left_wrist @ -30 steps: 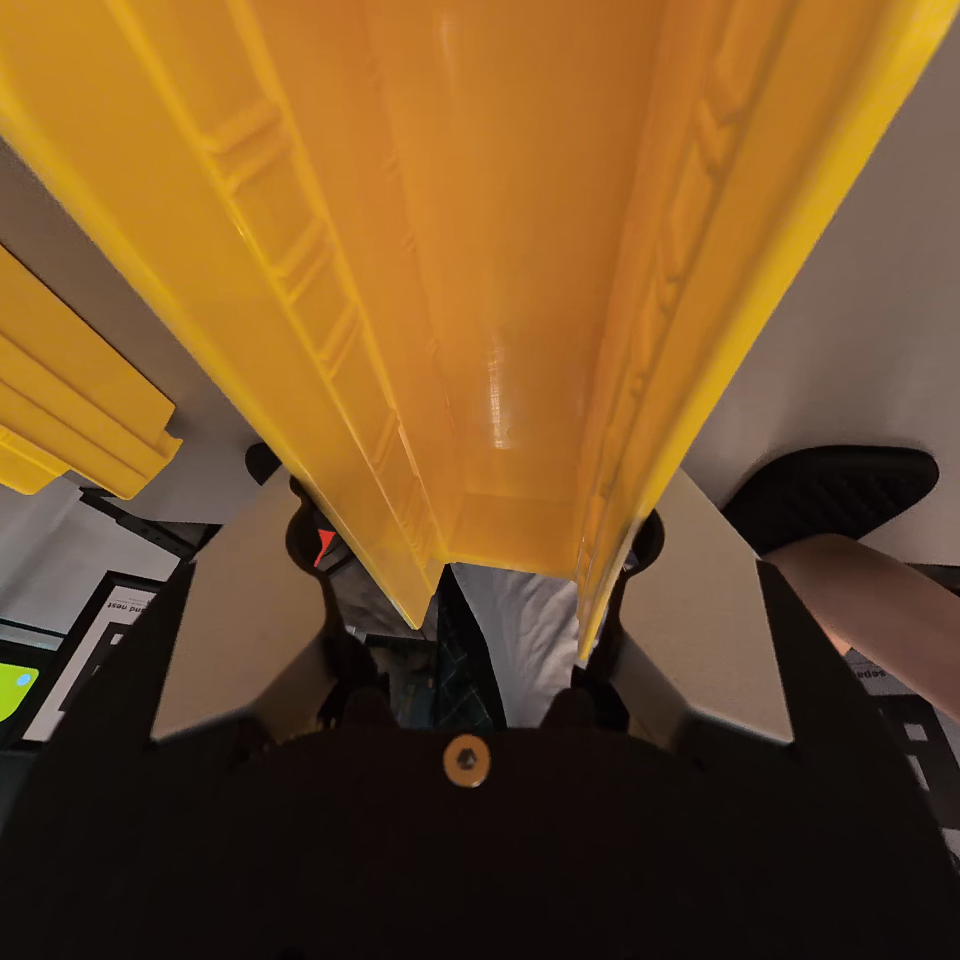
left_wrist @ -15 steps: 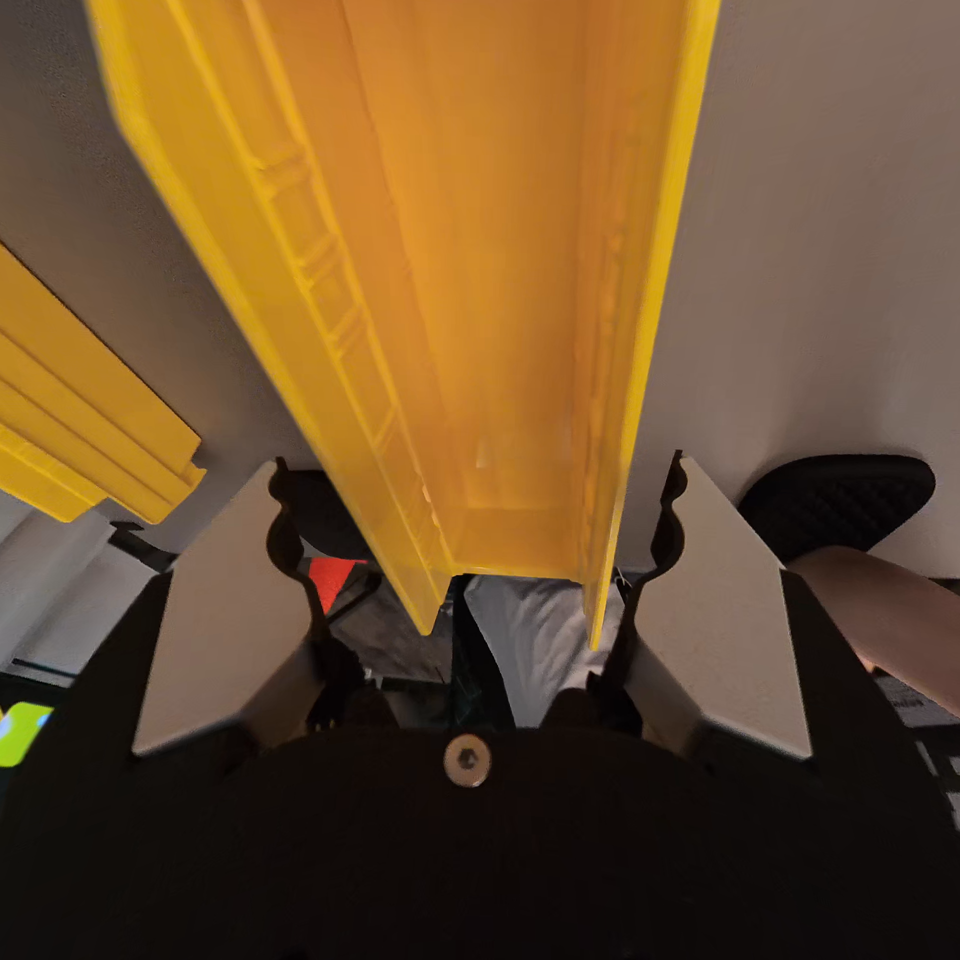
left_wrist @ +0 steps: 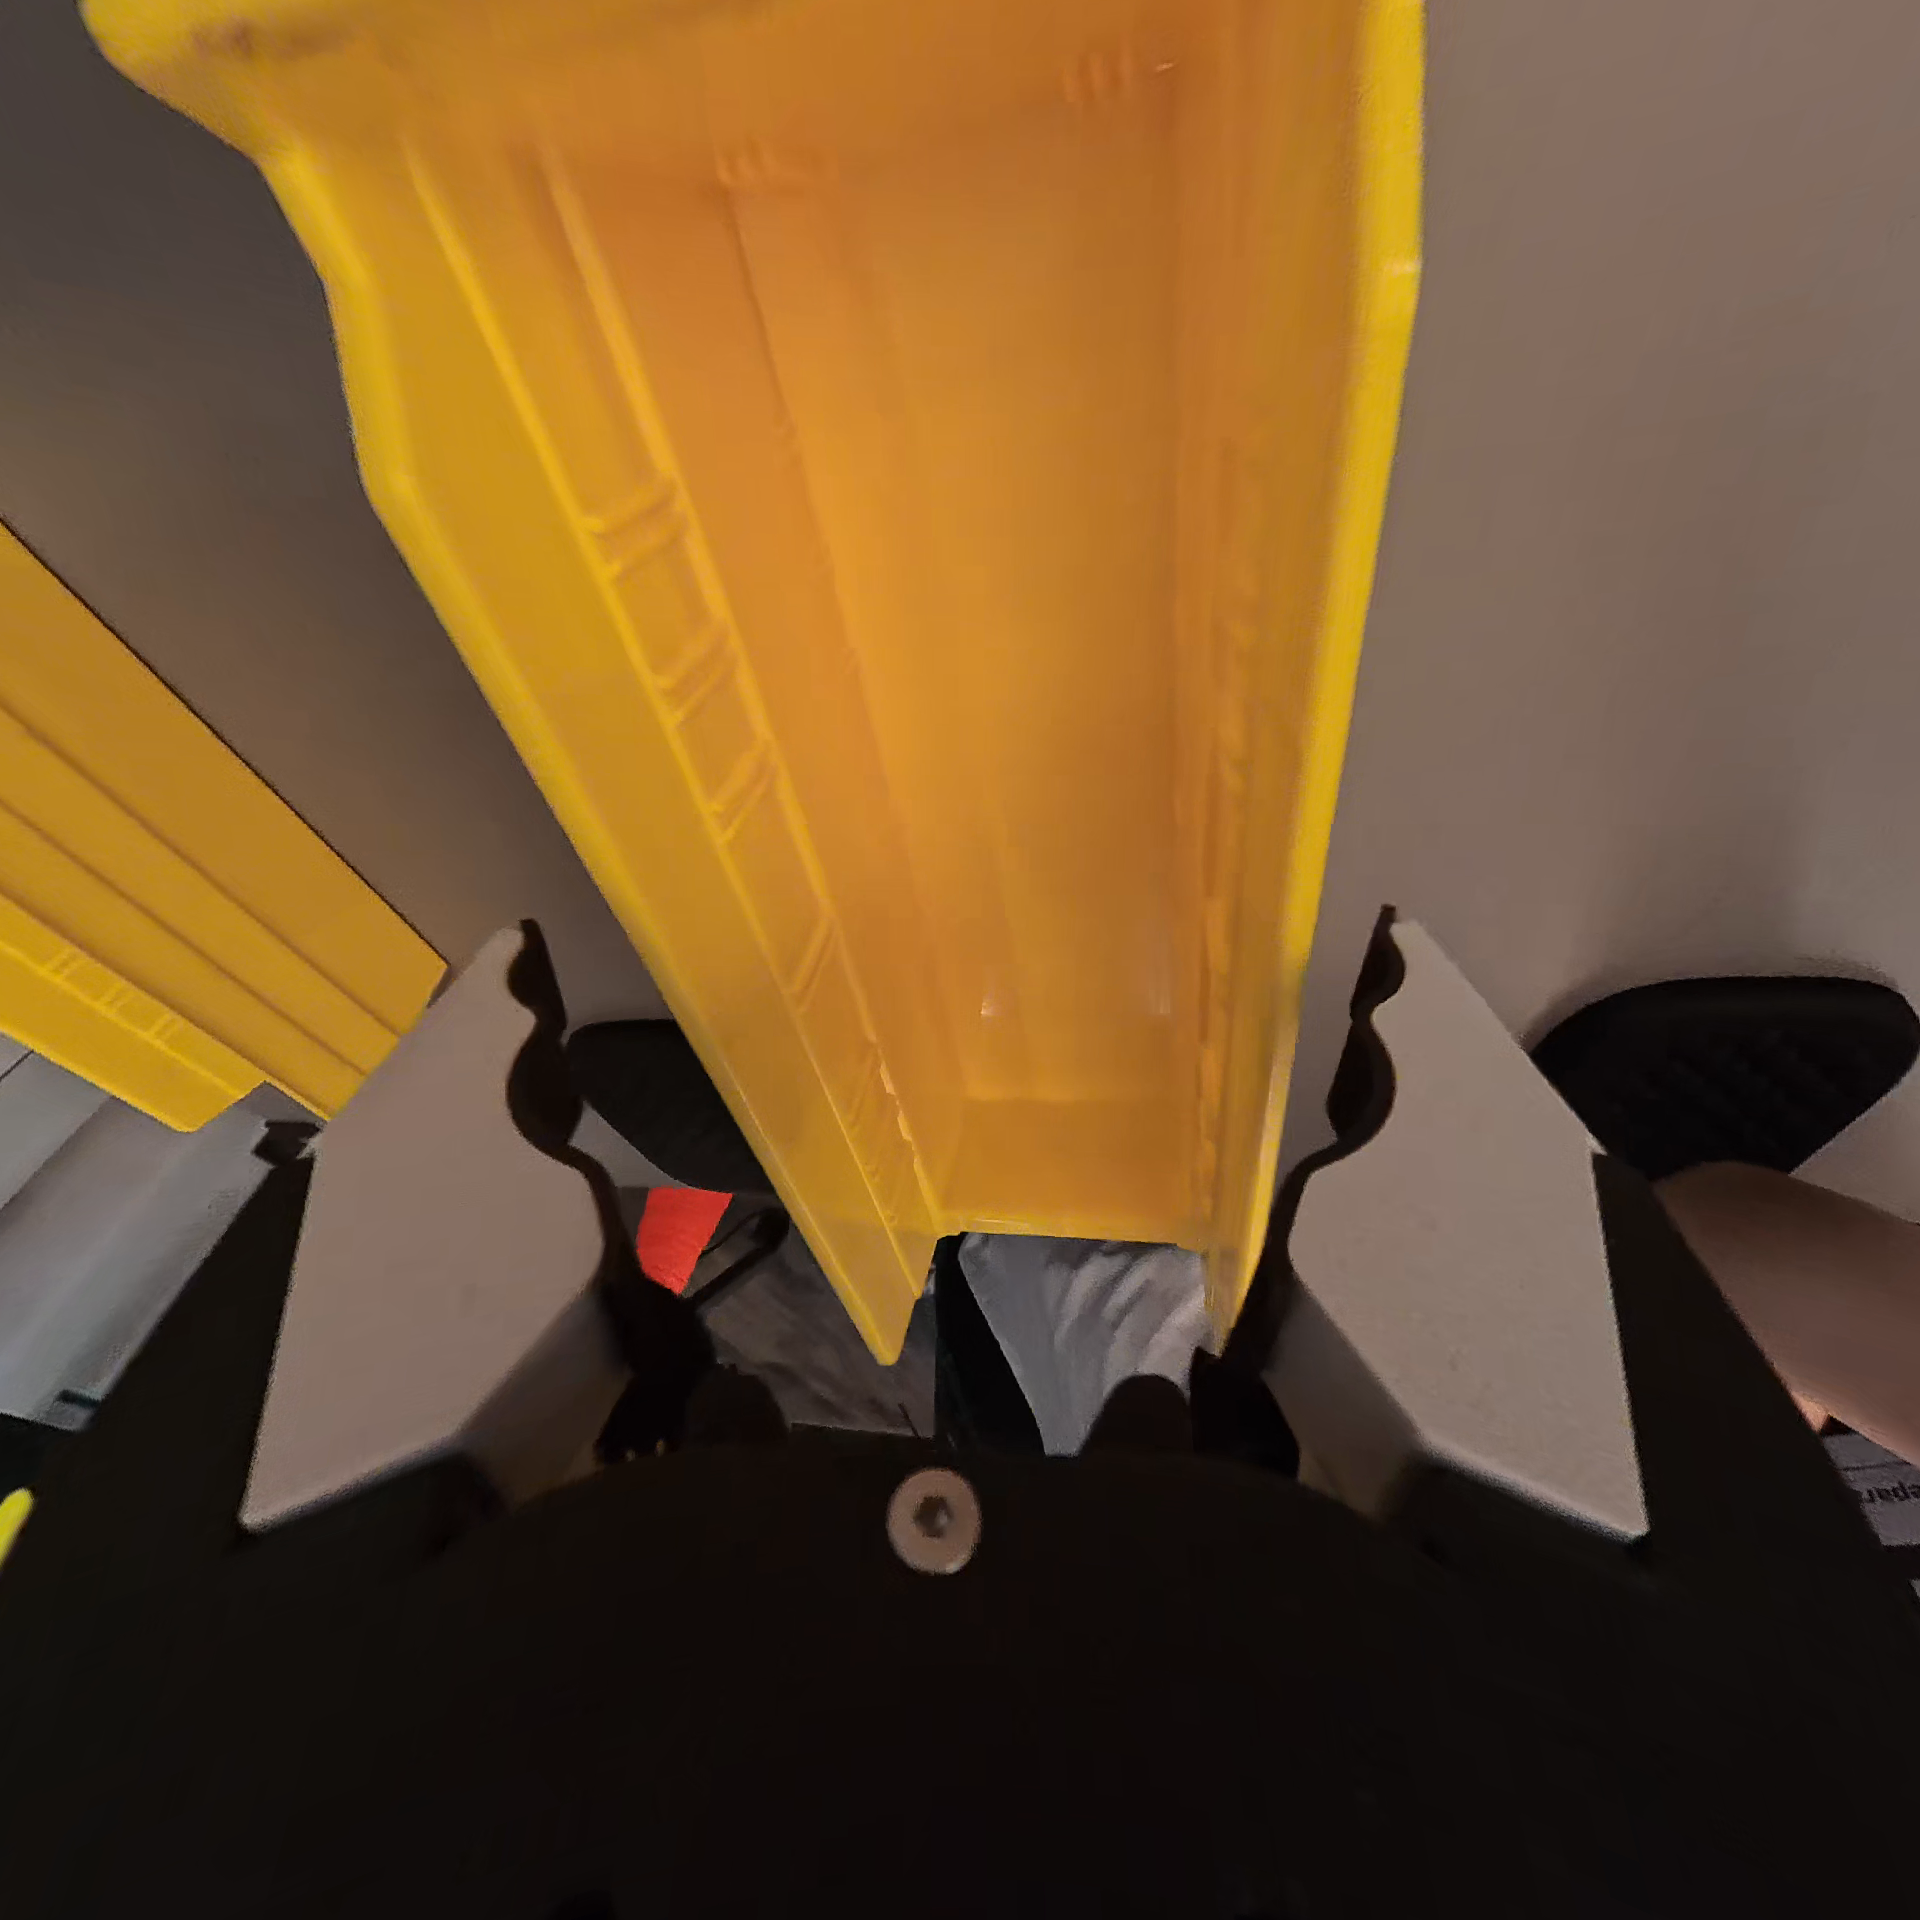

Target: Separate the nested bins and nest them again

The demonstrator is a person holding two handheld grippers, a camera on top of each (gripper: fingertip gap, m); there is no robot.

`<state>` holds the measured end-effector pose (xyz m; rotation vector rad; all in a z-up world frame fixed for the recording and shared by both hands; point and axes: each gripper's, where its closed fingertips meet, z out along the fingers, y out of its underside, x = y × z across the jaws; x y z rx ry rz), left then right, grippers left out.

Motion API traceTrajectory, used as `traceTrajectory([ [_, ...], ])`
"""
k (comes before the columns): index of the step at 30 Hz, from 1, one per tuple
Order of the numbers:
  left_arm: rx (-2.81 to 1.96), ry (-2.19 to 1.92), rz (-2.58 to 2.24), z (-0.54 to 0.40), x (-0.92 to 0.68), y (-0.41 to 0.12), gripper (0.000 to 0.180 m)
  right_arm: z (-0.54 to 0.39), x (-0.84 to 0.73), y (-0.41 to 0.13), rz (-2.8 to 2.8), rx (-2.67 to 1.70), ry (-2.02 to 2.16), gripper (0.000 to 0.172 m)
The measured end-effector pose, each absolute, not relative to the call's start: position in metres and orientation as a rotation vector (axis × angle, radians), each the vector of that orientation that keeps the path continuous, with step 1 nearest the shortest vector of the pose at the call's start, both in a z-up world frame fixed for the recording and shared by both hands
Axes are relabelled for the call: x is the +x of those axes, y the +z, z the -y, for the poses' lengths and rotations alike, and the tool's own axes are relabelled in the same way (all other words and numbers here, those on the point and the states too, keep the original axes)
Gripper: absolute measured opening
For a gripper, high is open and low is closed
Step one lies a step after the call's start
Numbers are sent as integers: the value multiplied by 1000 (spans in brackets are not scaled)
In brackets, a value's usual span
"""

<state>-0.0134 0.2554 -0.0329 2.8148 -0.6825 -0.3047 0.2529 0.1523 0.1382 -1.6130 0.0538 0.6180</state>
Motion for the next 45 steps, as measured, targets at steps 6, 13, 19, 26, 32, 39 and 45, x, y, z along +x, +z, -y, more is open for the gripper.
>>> traceTrajectory([
  [6, 2845, -285, 719, -260, -12, -39, 124, -154, 252, 135, -50, -1624, 627, 113],
  [13, 2929, -225, 737, -264, -11, -37, 120, -156, 250, 133, -46, -1636, 623, 113],
  [19, 2973, -239, 748, -267, -9, -31, 119, -158, 248, 131, -43, -1649, 617, 113],
  [26, 2935, -292, 754, -261, -10, -32, 126, -160, 247, 127, -43, -1667, 621, 113],
  [32, 2901, -277, 782, -256, -9, -31, 140, -160, 248, 126, -43, -1670, 626, 113],
  [39, 3130, -245, 885, -307, -46, 38, 139, -159, 253, 125, -55, -1666, 636, 113],
  [45, 3535, -426, 960, -379, -163, 105, 130, -161, 256, 123, -69, -1669, 639, 113],
])
